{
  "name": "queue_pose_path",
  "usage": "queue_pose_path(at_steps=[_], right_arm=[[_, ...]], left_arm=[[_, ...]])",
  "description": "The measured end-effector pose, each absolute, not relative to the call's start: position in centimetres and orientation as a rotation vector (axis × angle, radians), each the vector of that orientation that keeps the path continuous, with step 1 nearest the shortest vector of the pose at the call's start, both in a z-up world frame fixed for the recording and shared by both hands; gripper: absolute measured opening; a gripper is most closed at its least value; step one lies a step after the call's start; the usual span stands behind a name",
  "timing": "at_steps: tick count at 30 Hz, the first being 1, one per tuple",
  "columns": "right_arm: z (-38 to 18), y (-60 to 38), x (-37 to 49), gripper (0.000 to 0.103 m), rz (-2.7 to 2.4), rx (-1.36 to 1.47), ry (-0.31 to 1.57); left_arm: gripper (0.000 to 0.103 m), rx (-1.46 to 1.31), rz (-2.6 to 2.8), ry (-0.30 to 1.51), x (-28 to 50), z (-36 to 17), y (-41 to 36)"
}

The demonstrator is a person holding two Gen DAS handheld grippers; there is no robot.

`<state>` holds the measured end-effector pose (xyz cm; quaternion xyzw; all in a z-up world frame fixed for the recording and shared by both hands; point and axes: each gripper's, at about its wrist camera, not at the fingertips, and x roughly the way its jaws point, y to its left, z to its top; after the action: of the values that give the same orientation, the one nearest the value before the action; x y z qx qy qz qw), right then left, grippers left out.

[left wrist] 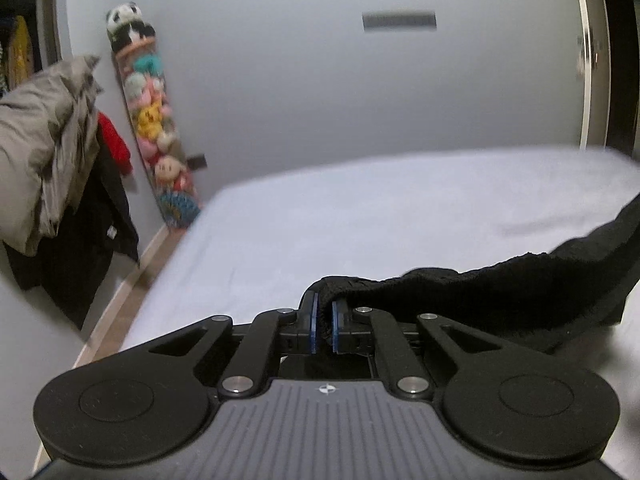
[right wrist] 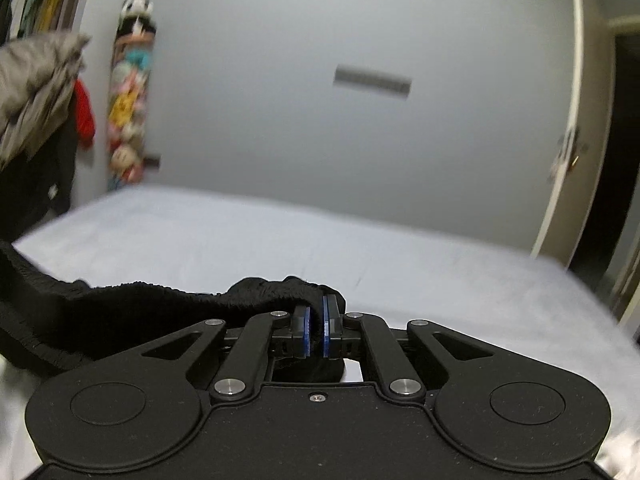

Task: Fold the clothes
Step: 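Lift the shorts by the waistband with both grippers, shaking them out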

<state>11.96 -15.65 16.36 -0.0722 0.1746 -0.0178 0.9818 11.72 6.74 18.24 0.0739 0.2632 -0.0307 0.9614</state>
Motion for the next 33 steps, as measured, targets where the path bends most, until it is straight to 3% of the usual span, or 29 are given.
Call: queue_pose_path(at_steps=[7,13,26,33], right_arm=[[27.2,-19.9,9.8,0.003,-0.138,-0.147,0.198],[33.1,-22.7,10.5,0.004,-0.161,-0.164,0.222],[30.2,-24.3,19.9,0.004,-0.187,-0.204,0.378],[31.3,-24.4,23.5,0.004,-0.168,-0.268,0.257]], left_arm=[[0.006,0.117,-0.1,0.435,11.0,26.3,3.3],[0.008,0.149,-0.072,0.415,13.2,29.8,1.4],[0.008,0.028,0.023,0.519,22.4,26.6,-1.2],[0.008,-0.122,0.061,0.419,24.7,29.0,0.5]])
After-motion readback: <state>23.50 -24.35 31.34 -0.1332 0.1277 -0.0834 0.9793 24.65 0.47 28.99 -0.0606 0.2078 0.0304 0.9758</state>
